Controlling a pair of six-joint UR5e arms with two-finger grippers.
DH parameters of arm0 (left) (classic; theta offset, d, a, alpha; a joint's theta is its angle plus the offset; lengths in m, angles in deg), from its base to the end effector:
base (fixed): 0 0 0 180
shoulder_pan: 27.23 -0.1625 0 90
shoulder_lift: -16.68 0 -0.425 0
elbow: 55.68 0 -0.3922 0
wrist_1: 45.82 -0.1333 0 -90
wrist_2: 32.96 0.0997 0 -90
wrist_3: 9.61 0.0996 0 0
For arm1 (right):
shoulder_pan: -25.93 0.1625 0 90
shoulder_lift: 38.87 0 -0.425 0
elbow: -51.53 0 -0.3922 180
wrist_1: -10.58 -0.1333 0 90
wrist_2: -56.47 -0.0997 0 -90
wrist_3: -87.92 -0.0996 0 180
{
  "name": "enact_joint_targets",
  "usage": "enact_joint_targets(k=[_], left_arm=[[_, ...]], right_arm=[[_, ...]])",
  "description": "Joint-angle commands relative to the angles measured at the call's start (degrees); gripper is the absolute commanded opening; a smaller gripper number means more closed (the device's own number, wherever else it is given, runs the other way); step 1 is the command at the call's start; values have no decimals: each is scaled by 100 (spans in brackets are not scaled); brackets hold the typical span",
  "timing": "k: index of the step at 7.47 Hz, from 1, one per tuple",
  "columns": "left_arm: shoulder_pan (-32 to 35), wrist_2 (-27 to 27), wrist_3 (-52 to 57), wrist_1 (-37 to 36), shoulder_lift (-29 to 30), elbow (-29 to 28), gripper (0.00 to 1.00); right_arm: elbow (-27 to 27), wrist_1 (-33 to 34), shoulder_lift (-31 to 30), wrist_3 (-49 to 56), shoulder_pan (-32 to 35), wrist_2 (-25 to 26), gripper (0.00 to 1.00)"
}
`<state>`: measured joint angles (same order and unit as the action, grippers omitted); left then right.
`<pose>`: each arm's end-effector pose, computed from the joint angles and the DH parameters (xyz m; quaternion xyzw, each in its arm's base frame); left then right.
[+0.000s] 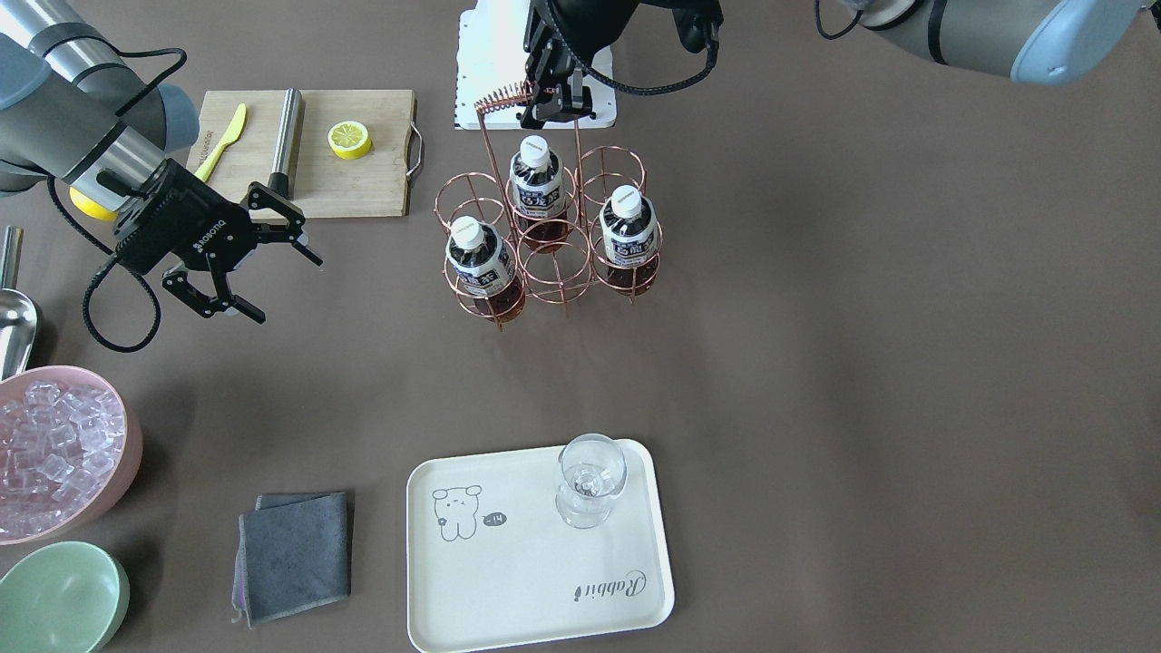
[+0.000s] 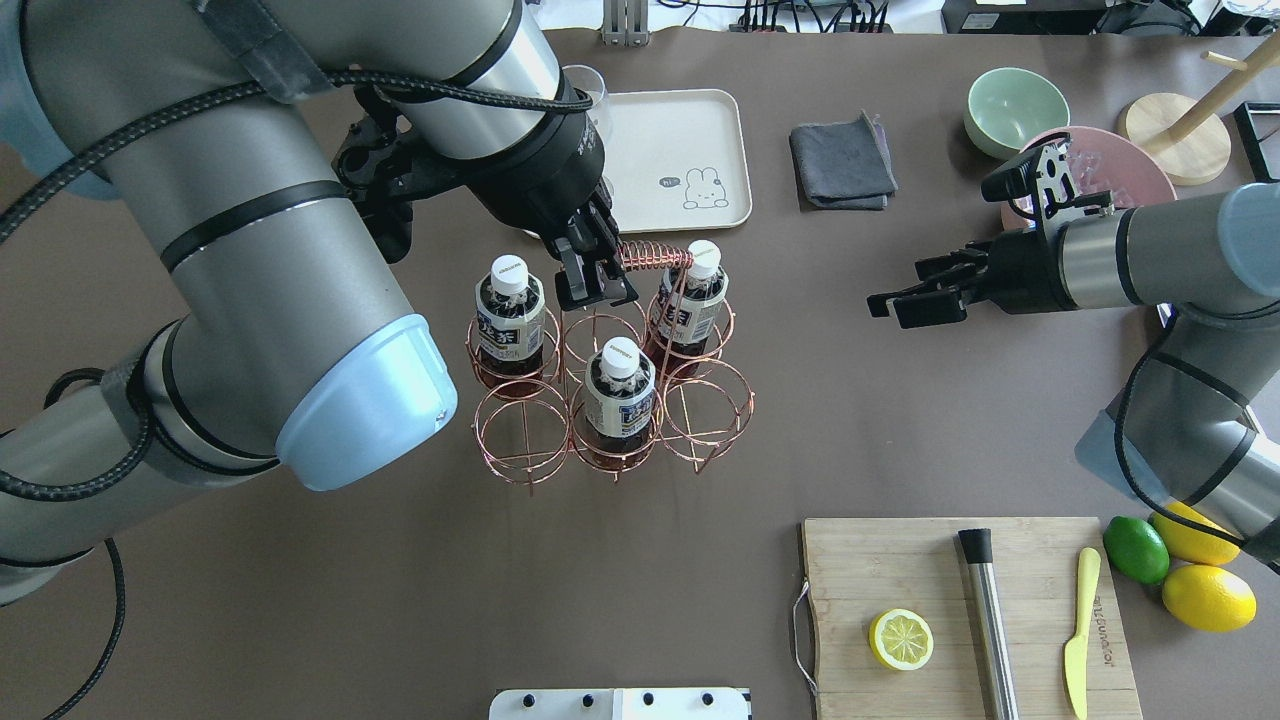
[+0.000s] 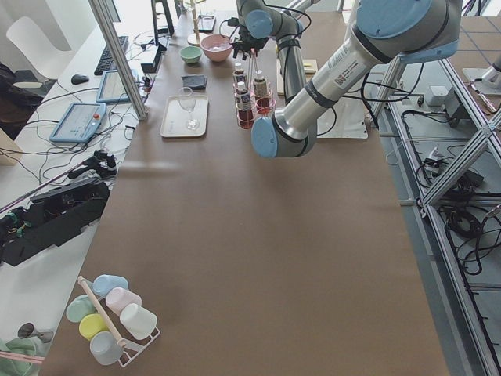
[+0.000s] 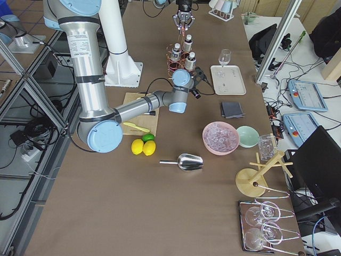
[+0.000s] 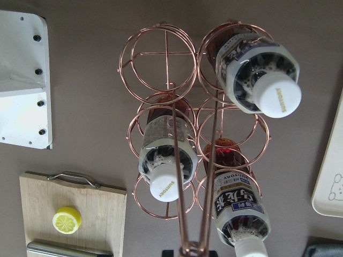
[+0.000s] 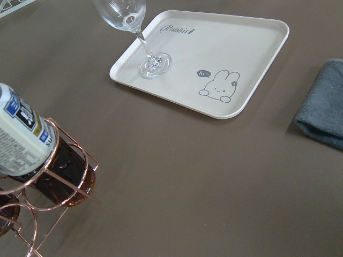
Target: Take tea from basket to plate
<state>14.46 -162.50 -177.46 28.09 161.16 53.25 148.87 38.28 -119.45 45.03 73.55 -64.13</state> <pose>0.3839 -0.4355 -0.0089 -0.4222 0.3369 -0.6318 0.5559 -0.3085 -0.4606 0.3871 0.3138 -0.5656 -0.1646 0.7447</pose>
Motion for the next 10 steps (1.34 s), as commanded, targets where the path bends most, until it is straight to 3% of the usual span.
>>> enact_joint_targets(k=[1, 3, 6, 10], left_arm=[[-152, 331, -342, -17, 1, 39, 0], [-188, 439, -327, 18, -87, 76, 0], [-513, 887, -309, 281, -218, 66, 0], [-514, 896, -301, 571, -473, 110, 0]], right_arm=[[-48, -10, 68, 287, -260, 562, 100], [-48, -10, 69, 298, -472, 836, 100], [-39, -10, 69, 307, -482, 845, 100], [-22, -10, 77, 316, -649, 1056, 100]])
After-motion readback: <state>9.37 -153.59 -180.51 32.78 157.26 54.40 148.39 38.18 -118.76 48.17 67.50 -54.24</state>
